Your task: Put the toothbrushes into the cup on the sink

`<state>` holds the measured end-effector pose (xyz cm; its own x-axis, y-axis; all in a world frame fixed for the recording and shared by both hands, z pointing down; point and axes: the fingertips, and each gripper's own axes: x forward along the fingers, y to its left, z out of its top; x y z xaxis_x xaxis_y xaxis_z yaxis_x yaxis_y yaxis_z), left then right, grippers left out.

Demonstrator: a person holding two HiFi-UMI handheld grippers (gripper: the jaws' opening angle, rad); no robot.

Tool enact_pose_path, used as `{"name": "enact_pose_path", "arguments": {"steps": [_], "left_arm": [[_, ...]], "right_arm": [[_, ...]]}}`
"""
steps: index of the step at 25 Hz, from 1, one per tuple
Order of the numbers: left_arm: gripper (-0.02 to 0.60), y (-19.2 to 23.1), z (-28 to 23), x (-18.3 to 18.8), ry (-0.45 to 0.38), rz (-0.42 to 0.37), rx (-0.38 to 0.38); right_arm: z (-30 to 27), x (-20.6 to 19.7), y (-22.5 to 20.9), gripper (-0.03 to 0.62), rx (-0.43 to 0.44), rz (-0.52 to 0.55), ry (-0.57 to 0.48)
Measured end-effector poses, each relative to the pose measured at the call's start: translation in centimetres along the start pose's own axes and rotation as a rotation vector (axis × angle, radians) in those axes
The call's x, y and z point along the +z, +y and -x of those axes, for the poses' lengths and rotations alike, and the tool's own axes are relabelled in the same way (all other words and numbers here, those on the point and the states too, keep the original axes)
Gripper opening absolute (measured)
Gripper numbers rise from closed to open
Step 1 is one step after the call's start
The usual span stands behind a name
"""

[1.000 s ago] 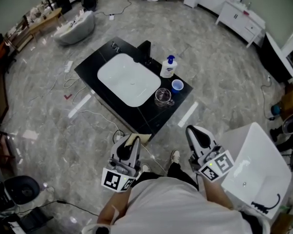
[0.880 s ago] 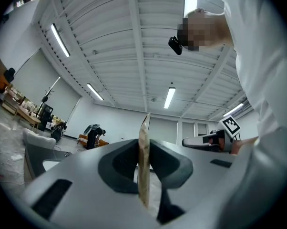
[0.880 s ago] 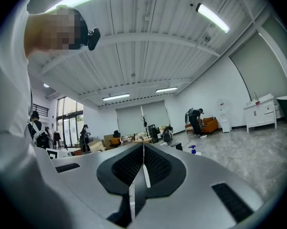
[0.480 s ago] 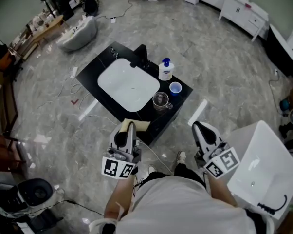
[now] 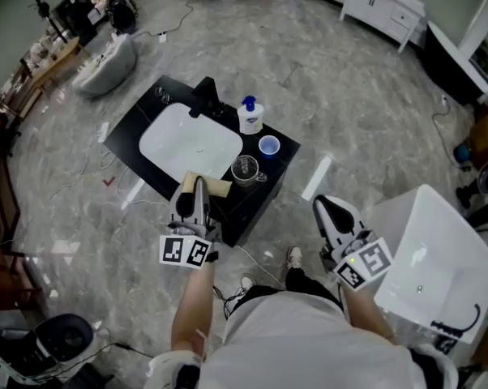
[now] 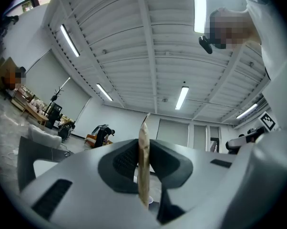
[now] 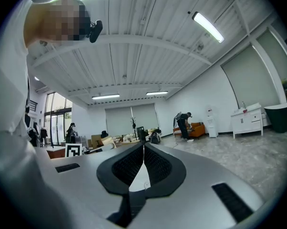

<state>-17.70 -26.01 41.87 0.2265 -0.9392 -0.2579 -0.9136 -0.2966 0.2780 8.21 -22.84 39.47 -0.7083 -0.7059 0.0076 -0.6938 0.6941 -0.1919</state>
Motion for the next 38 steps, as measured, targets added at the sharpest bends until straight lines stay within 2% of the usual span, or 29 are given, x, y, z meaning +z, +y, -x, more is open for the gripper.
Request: {"name": "enact_pose_path", "arguments": {"steps": [9,19,28,38], "left_arm": [[0.055,2.5,-4.4,-4.6,0.049,0.031,0.017],[0.055,4.8,-8.3,-9.9,0.099,0.057,0.045],[0.055,6.1,-9.4,-15.5,0.163,0.091,0.071],[0.055,5.4,-9.3,-20.6,0.240,0.139,0.043]], "right_arm": [[0.8,0.0,-1.4,0.037,-0.043,0.027,0.026],[0.7,-1.0,-2.1,0.037,-0.048,0.041,0.086],[0.8,-1.3,-3.0,0.037,-0.045,0.051,0.126],[0.4,-1.5,-3.7,0.037,-0.035,0.051,0.149]]}}
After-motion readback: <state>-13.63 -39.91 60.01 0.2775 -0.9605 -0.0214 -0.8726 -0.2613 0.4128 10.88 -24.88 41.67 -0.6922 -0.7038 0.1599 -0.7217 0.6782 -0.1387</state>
